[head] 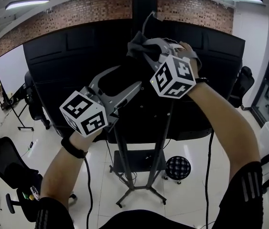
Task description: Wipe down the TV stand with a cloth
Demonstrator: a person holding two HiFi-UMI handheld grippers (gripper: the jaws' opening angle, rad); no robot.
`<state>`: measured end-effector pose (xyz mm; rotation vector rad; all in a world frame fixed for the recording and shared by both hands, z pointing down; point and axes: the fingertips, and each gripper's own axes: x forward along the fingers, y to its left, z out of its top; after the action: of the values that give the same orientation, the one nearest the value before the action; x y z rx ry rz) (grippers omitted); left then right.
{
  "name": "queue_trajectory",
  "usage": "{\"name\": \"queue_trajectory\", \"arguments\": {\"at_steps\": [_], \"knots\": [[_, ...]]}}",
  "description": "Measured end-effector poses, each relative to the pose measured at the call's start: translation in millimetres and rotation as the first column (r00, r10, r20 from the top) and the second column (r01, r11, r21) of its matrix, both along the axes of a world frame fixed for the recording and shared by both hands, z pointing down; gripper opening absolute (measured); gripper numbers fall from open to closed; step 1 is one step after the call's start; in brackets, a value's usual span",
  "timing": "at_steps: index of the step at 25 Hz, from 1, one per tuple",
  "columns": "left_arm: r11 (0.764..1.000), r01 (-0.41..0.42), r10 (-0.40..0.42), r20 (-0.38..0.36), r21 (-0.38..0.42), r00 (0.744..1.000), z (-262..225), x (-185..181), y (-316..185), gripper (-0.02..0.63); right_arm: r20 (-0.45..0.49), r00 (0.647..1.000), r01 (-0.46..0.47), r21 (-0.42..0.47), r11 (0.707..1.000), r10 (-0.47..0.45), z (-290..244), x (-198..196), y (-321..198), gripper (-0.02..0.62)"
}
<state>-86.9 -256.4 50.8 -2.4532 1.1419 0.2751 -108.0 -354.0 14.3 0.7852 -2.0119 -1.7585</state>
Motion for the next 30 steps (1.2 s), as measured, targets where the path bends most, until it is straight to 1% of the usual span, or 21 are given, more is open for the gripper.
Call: {"name": "queue_trajectory", "arguments": {"at_steps": [6,12,15,19,24,26,28,30], "knots": [[0.999,-0.026,0.026,-0.013,-0.026,1.0,25,-1,10,0.307,-0.109,0.991,-0.075,0.035,0.997,0.078,54,-2,-5,0.015],[0.998,-0.026,0.026,-0.005,-0.052,1.0,58,2,8,0.307,-0.216,0.962,-0.135,0.156,0.978,0.167,98,-3,-6,0.015],[0.997,-0.027,0.026,-0.008,-0.075,1.0,76,2,6,0.307,-0.247,0.952,-0.146,0.159,0.977,0.182,119,-4,-6,0.015],[0.995,-0.024,0.024,-0.005,-0.096,1.0,96,2,6,0.307,-0.289,0.934,-0.154,0.206,0.966,0.21,144,-6,-6,0.015],[0.991,-0.024,0.022,-0.023,-0.129,0.999,122,-1,6,0.307,-0.325,0.914,-0.169,0.237,0.957,0.242,173,-6,-1,0.015],[0.989,-0.023,0.019,-0.031,-0.144,0.999,132,-3,5,0.307,-0.341,0.908,-0.168,0.233,0.958,0.242,187,-9,0,0.015],[0.987,-0.02,0.014,-0.039,-0.158,0.999,141,-5,4,0.307,-0.339,0.913,-0.156,0.226,0.962,0.228,198,-13,4,0.015],[0.985,-0.014,0.006,-0.045,-0.174,0.999,150,-8,4,0.307,-0.349,0.91,-0.156,0.216,0.964,0.225,212,-14,6,0.015]]}}
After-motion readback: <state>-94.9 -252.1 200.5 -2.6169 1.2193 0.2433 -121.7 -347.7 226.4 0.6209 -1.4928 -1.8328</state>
